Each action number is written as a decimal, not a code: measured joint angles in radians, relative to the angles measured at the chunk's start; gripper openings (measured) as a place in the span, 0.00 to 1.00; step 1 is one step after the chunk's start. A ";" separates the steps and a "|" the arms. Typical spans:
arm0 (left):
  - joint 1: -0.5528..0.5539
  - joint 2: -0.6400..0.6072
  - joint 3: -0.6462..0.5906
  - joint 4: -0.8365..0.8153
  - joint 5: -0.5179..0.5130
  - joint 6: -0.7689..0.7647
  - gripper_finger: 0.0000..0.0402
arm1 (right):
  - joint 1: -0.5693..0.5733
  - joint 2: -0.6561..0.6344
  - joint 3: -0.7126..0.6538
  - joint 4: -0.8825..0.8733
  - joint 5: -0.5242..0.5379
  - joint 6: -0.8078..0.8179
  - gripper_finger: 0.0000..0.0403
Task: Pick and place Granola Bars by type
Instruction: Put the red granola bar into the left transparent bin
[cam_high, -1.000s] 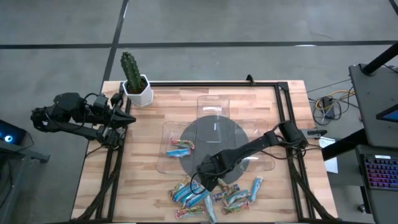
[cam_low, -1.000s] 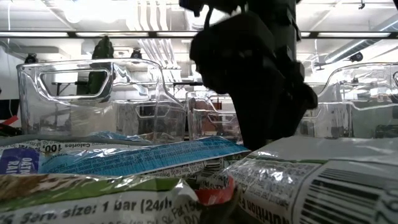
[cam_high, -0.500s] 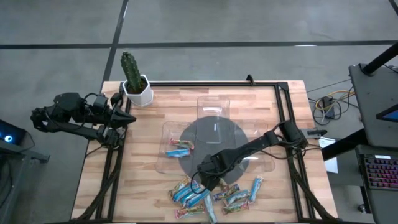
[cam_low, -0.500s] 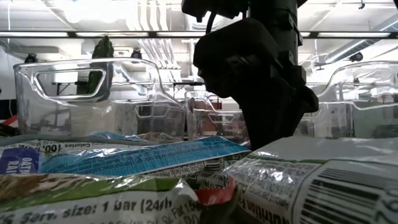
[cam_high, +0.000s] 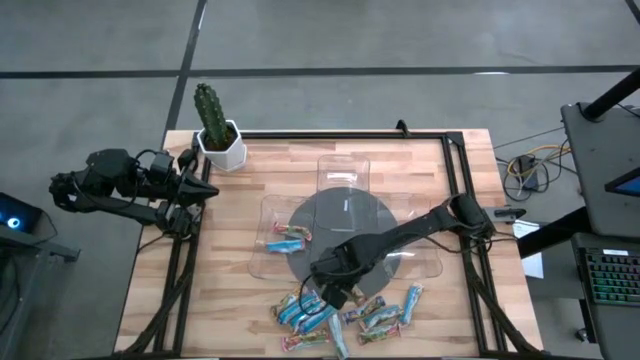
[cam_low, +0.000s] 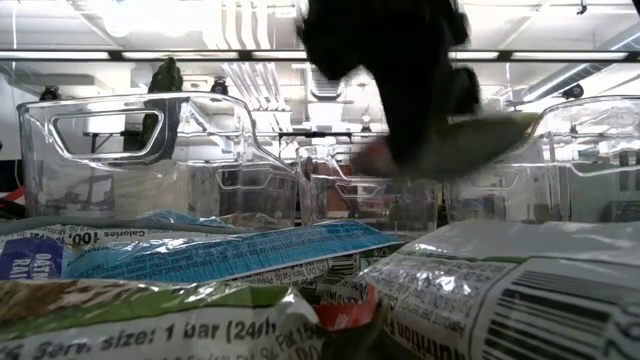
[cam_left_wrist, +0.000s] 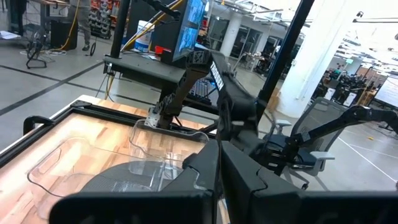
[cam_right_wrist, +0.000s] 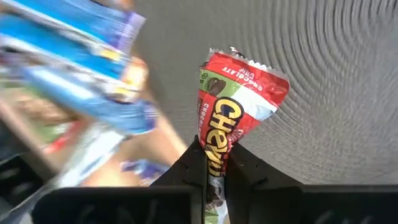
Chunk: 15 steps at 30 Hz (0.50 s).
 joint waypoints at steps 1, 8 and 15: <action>0.000 0.000 0.000 0.000 0.000 0.000 0.00 | -0.002 0.000 0.036 -0.016 0.001 -0.018 0.05; 0.000 0.000 0.000 0.000 0.000 0.000 0.00 | -0.044 -0.003 0.264 -0.060 0.042 -0.139 0.05; 0.000 0.000 0.000 0.000 0.000 0.000 0.00 | -0.139 -0.003 0.366 -0.066 0.031 -0.255 0.05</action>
